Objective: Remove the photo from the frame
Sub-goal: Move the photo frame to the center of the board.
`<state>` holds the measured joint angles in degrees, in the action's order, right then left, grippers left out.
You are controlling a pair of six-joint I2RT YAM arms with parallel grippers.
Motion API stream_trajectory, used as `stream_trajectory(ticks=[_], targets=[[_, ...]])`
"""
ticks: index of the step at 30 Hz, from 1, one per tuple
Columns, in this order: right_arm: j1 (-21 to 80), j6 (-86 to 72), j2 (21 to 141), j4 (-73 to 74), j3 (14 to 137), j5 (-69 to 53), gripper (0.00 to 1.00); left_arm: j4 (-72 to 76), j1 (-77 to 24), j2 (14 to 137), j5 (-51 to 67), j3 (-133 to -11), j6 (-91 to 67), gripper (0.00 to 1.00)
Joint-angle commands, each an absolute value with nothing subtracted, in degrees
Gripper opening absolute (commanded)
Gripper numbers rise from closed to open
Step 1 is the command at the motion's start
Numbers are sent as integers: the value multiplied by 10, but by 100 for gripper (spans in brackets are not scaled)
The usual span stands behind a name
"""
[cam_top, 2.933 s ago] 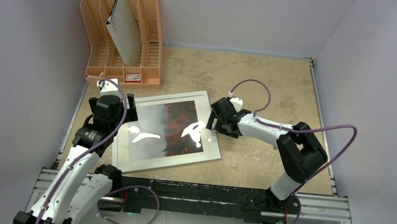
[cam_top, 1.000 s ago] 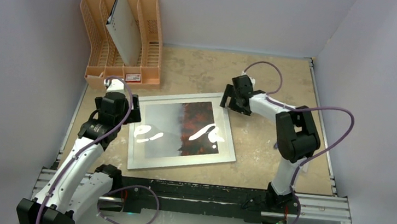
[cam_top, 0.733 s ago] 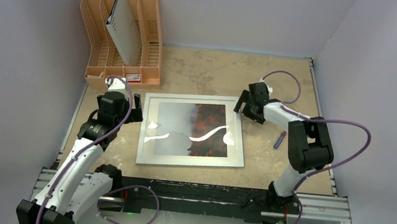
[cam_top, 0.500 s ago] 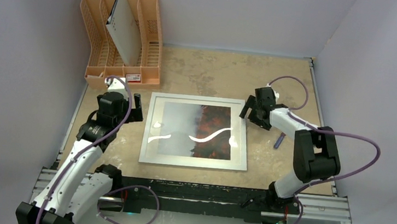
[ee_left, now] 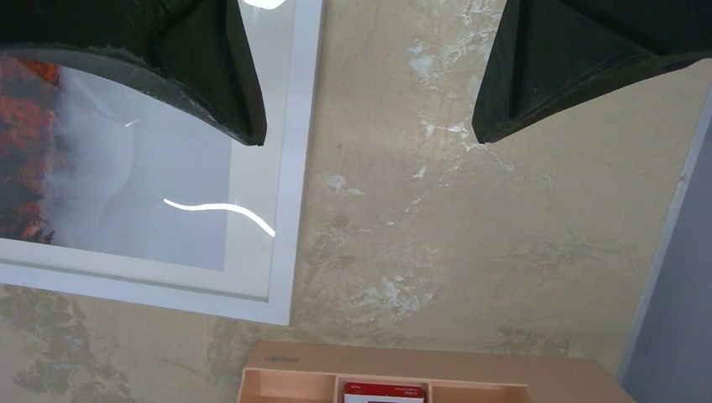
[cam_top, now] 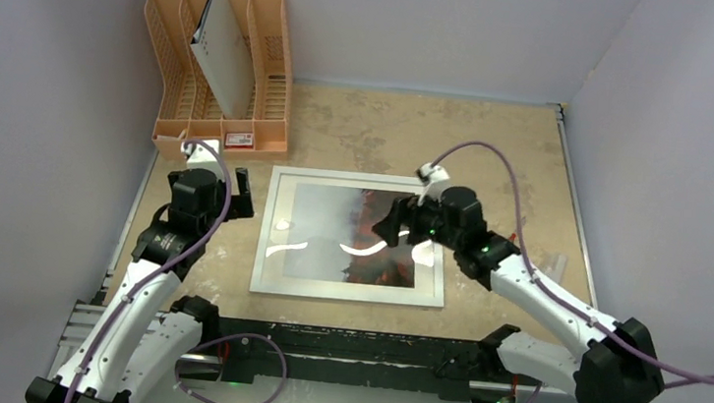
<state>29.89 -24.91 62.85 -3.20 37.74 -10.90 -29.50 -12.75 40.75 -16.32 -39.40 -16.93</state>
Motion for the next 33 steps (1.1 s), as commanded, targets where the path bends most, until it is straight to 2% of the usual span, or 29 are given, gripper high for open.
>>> stream_trajectory(ticks=[1, 8, 16, 28, 33], targets=[[409, -171, 639, -85, 359, -140, 84, -297, -124, 404, -205, -395, -187, 100], [591, -69, 708, -93, 364, -66, 82, -309, -124, 410, -209, -400, -190, 100], [720, 22, 846, -174, 392, 16, 82, -331, -124, 401, -267, -405, -217, 100], [746, 102, 935, -204, 425, 69, 74, -348, -123, 424, -285, -413, -233, 100], [746, 102, 944, -189, 434, 83, 62, -347, -122, 426, -283, -413, -233, 100]])
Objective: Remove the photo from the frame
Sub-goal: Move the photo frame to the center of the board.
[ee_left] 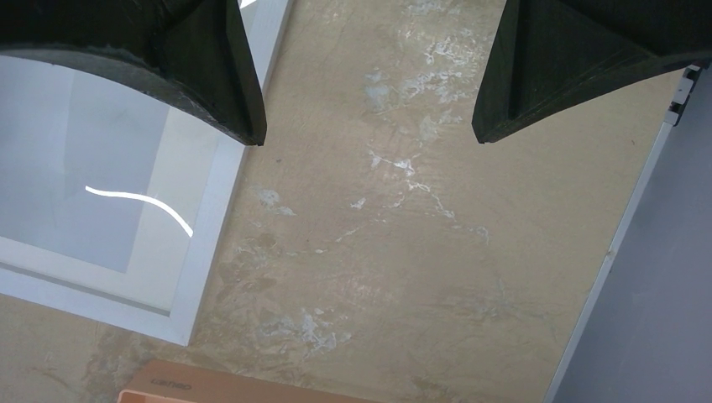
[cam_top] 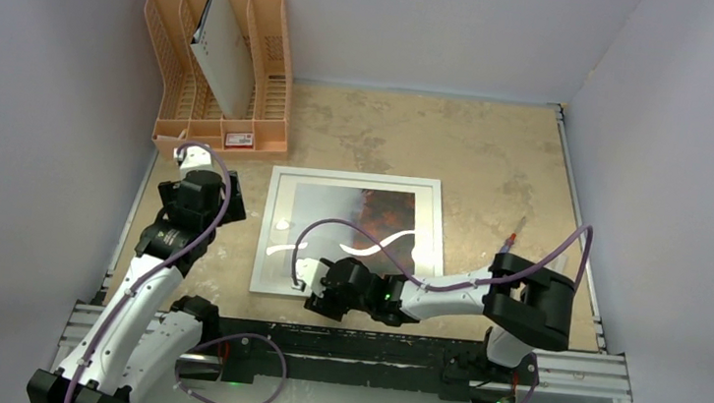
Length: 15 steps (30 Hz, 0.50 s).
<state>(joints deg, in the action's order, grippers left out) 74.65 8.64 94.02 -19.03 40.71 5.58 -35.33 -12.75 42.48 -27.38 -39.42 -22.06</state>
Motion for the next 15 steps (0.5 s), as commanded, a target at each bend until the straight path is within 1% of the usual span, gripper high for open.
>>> stream_trajectory(ticks=[1, 2, 3, 8, 12, 15], targets=[[746, 98, 945, -186, 437, 88, 61, -347, -122, 427, -282, -413, -232, 100], [746, 96, 948, -186, 436, 91, 60, -347, -122, 429, -280, -414, -232, 100], [746, 96, 950, -186, 435, 91, 57, -347, -121, 430, -279, -414, -232, 100], [746, 74, 954, -171, 429, 117, 39, -347, -120, 433, -276, -415, -231, 100], [746, 45, 924, -183, 396, 155, 27, -347, -119, 434, -276, -415, -231, 100], [746, 25, 886, -202, 361, 176, 24, -346, -117, 435, -274, -415, -230, 100]])
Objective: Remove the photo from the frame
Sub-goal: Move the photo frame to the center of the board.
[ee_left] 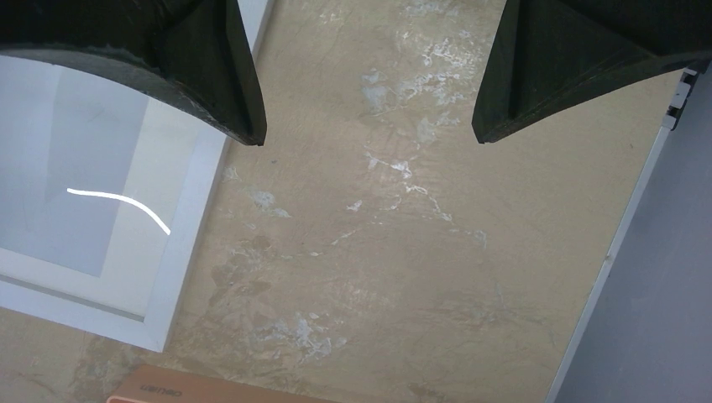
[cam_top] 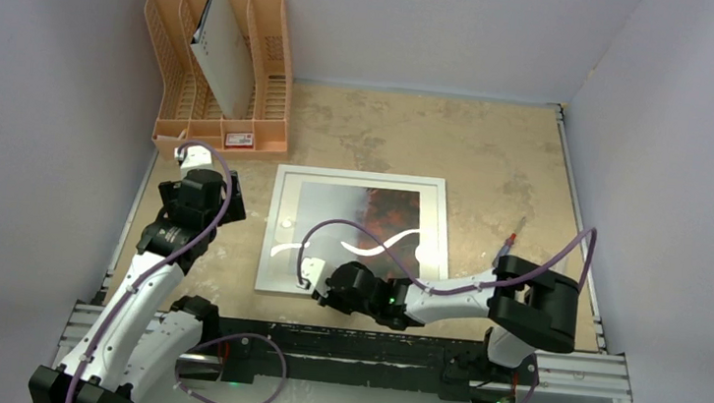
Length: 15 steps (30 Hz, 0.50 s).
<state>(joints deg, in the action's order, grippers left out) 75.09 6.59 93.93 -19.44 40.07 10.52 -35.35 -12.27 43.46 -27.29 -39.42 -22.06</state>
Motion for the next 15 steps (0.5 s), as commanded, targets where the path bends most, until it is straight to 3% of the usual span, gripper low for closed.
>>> stream_trajectory(ticks=[1, 7, 15], targets=[[746, 20, 874, -209, 350, 182, 23, -346, -117, 435, -273, -415, -230, 100], [745, -24, 854, -208, 329, 221, 23, -345, -114, 438, -267, -415, -228, 100], [724, -170, 931, -123, 417, 327, 24, -345, -113, 435, -265, -414, -226, 100]])
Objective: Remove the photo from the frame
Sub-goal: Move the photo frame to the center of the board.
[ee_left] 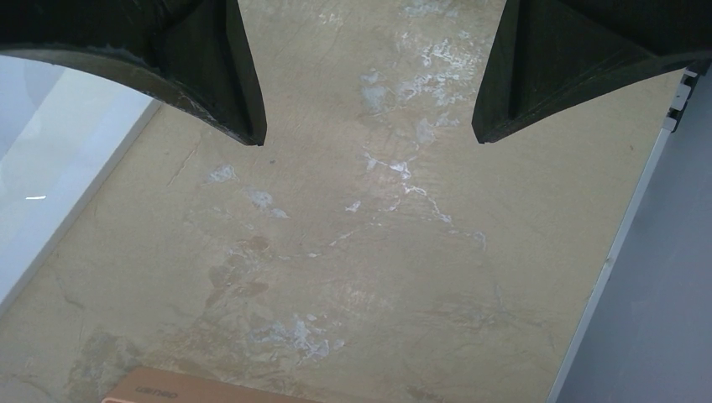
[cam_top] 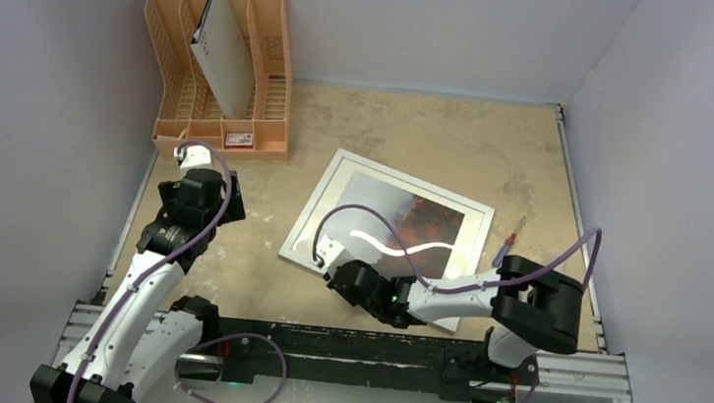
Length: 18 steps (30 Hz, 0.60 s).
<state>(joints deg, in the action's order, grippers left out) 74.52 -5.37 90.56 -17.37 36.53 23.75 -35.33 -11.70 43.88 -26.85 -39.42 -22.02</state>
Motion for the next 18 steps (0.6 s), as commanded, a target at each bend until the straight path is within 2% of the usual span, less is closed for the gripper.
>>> stream_trajectory(ticks=[1, 8, 18], targets=[[717, -192, 938, -112, 431, 326, 25, -345, -113, 435, -265, -414, -226, 100], [657, -278, 998, -46, 556, 287, 27, -345, -113, 434, -263, -414, -225, 100], [611, -302, 1122, 77, 744, 222, 30, -345, -112, 431, -263, -414, -223, 100]])
